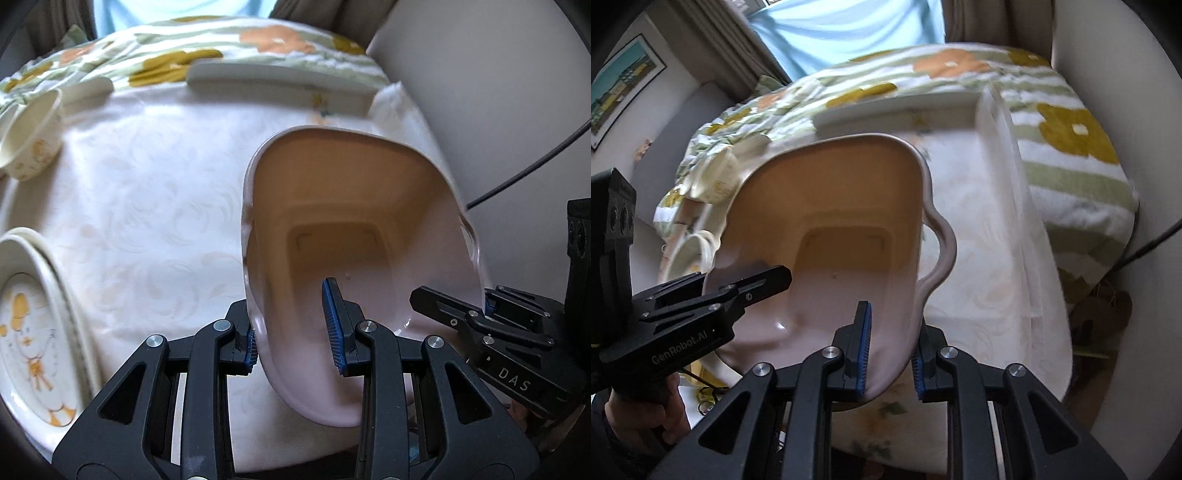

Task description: Organize plates and bowls

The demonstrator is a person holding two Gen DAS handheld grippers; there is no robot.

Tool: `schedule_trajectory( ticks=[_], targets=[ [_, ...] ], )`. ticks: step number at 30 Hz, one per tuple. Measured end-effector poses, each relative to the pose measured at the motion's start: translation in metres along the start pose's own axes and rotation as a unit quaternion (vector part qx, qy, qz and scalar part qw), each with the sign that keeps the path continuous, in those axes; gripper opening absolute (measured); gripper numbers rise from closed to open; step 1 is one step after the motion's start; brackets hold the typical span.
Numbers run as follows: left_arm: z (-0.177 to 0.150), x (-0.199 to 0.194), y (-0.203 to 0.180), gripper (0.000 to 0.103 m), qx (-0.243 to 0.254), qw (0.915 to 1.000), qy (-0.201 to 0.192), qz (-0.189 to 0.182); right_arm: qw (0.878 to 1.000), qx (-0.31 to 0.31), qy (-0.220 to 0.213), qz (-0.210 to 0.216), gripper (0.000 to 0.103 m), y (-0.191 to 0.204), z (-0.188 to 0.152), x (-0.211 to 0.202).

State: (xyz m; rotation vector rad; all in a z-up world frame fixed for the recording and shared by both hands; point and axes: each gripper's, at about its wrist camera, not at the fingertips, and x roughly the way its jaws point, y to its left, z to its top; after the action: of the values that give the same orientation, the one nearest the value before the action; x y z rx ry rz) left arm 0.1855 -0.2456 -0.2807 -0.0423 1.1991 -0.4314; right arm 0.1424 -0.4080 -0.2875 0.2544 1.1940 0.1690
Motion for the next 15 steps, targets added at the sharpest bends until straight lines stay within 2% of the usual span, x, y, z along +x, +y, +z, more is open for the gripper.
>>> schedule_trajectory(
  ticks=[7,15],
  targets=[
    [-0.004,0.021,-0.006,0.027,0.010,0.9996,0.021,0.016,1.000,0.007,0.005,0.003,0.018,-0.011,-0.010,0.012],
    [-0.001,0.038,-0.016,0.027,0.025,0.9975,0.042,0.050,0.999,0.038,0.013,0.023,0.018,-0.021,-0.010,0.016]
  ],
)
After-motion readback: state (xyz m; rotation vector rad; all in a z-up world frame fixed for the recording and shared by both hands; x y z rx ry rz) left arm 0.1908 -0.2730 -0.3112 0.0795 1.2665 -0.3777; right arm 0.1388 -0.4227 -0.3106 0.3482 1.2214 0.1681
